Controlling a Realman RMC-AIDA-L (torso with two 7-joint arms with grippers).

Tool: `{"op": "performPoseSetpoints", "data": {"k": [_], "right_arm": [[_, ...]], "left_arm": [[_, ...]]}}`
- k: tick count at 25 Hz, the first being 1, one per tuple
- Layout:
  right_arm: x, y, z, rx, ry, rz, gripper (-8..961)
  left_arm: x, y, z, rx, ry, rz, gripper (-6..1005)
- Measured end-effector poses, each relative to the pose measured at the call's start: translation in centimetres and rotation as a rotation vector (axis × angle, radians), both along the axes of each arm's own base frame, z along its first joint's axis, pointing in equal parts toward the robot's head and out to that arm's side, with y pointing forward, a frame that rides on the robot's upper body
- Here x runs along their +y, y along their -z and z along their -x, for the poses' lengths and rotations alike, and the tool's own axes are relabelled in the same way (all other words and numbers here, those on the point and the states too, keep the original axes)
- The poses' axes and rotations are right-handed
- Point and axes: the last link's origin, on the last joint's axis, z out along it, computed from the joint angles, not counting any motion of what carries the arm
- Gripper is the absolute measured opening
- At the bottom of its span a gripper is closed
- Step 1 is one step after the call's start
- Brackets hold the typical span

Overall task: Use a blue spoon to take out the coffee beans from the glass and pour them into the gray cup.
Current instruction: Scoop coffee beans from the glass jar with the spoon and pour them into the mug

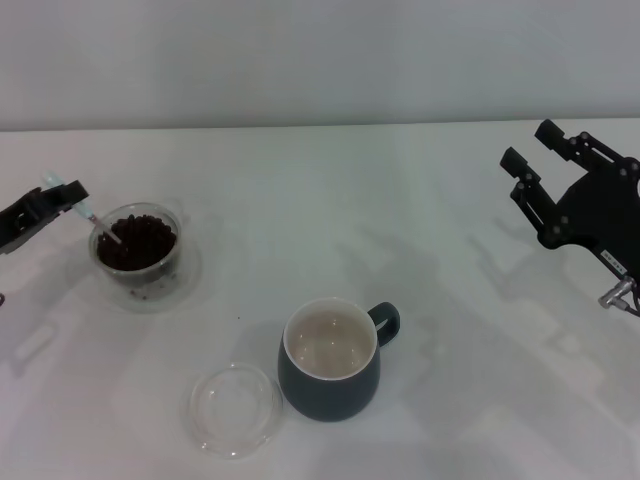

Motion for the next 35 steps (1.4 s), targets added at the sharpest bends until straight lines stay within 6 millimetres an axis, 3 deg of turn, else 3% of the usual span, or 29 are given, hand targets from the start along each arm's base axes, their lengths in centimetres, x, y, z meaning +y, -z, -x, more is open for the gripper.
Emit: {"op": "performPoseSetpoints", "data": {"k": [16, 35], "right_arm": [[0.2, 0.0, 0.1, -0.003, 0.0, 0.002, 446], [0.1, 0.1, -0.1, -0.005, 0.005, 0.005, 446]], "left_arm": [[-2.1, -1.0, 1.7, -0.204, -0.109, -0.064, 127], [-3.5, -2.6, 1.9, -0.333, -0.086, -0.124, 128]]}}
